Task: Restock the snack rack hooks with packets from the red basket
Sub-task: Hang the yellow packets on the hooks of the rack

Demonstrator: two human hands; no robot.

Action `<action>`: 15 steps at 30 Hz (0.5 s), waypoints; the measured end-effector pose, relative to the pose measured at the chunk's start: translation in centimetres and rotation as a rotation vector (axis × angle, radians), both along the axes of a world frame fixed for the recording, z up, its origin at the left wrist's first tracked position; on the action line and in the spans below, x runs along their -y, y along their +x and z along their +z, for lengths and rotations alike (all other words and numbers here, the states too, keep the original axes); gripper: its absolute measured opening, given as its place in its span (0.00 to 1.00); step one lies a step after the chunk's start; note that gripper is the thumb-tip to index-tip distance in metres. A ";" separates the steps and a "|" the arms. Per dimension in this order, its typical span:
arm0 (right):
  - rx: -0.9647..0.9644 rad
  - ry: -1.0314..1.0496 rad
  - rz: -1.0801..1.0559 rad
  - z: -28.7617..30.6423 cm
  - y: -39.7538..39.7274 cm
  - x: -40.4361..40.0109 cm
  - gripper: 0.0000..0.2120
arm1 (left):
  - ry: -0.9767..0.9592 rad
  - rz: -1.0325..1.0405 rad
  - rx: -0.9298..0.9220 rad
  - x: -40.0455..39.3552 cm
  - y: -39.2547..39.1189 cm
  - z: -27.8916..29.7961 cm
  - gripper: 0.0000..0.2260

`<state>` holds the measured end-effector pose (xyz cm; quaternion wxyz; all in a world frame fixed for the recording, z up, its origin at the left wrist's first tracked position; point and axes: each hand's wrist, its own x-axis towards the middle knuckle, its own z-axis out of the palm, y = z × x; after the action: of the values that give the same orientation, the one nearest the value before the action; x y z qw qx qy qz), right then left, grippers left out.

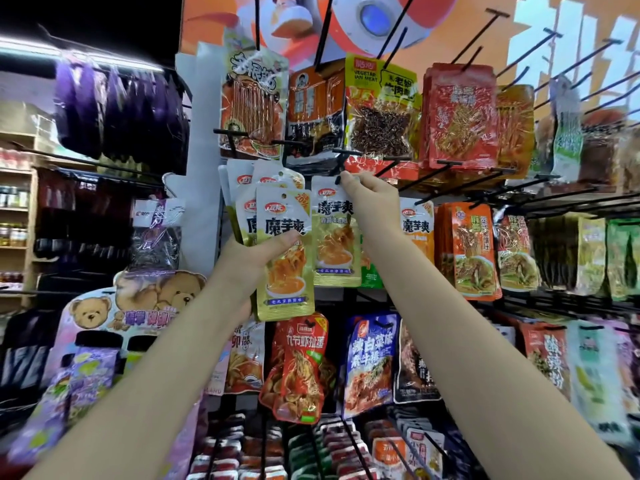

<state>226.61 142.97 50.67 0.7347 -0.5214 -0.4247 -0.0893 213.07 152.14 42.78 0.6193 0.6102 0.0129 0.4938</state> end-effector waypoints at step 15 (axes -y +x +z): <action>0.339 -0.123 0.048 -4.7 -2.5 1.1 0.14 | 0.053 -0.050 0.009 0.1 -0.1 -0.3 0.21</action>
<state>224.13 141.88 46.00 0.6214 -0.5324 -0.5594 -0.1320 213.01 152.03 42.48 0.6153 0.6243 -0.0179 0.4811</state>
